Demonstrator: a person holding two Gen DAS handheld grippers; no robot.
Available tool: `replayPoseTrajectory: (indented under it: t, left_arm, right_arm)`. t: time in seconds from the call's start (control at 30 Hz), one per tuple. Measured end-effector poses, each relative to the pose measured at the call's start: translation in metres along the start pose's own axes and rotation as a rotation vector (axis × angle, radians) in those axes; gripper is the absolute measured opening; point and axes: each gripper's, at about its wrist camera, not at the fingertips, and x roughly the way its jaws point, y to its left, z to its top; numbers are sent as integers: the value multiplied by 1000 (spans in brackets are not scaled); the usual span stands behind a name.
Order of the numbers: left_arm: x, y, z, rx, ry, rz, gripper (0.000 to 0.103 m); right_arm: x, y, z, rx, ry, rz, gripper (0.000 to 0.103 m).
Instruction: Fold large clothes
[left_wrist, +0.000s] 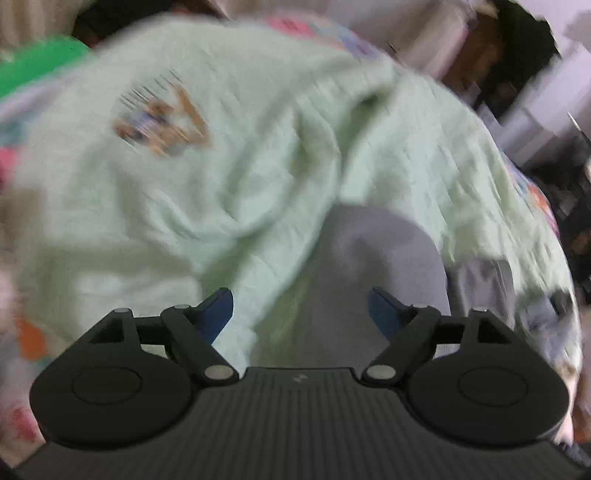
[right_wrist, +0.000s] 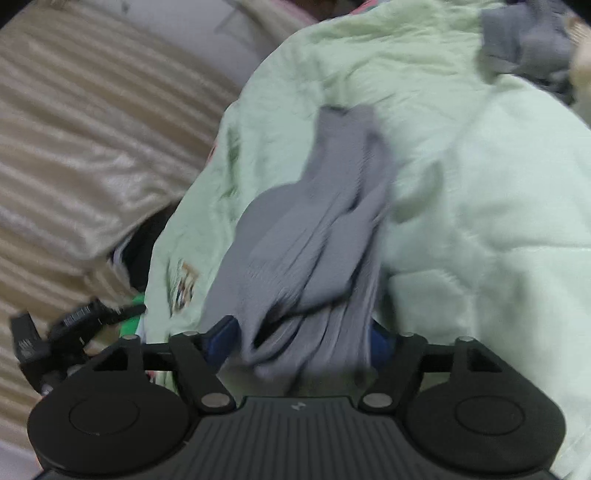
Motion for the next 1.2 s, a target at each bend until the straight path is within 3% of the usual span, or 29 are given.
replayPoseTrajectory:
  t: [0.1,0.23,0.27,0.3,0.33,0.37,0.47,0.6,0.67,0.73,0.77,0.83,0.9,0.97,1.1,1.2]
  left_arm:
    - [42,12,-6,-41,99,-75,82]
    - [63,28,-18,-153,100,-171,87]
    - [64,30,-18,-152,99,-181,87]
    - [64,31,-19,-143,98,-181,87]
    - [60,30,-20,-126,93,-168,87]
    - [55,27,-20,-100,85,-144,87]
    - [42,15,-15,-20,59,-93,87]
    - [24,-6,-9,117,38,-6,87]
    - [16,-18,-10,173,29,44,87]
    - [5,-32,-12,222,21,39,87]
    - [-2,-38,-13,247,26,16,87]
    - [-14,-51,-15,292,41,-31,87]
    - [-20,-62,-17,317,65,-71,88]
    - [-19,-66,-16,278,81,-67,88]
    - [-10,-57,-11,210,109,-48,88]
    - [-10,-44,-10,177,112,-29,88]
  right_arm:
    - [18,-21,1,104,31,42,81]
    - [36,-13,3,93,23,21,89]
    - [42,-8,3,81,30,10,84]
    - [48,-3,4,68,37,-1,72]
    - [56,3,4,18,47,45,39]
    - [59,6,4,-2,51,62,30]
    - [41,36,1,-257,-30,29,24]
    - [4,52,-17,-448,-51,-84,24]
    - [-5,42,-29,-490,72,-215,29]
    - [-13,39,-31,-497,112,-261,32]
    - [-15,41,-30,-510,120,-268,38]
    - [-36,56,-26,-599,51,-258,54]
    - [-42,70,-26,-683,7,-225,55]
    - [-40,92,-33,-816,-28,-173,65]
    - [-6,126,-72,-1116,1,-140,69]
    - [31,141,-96,-1287,33,-192,69]
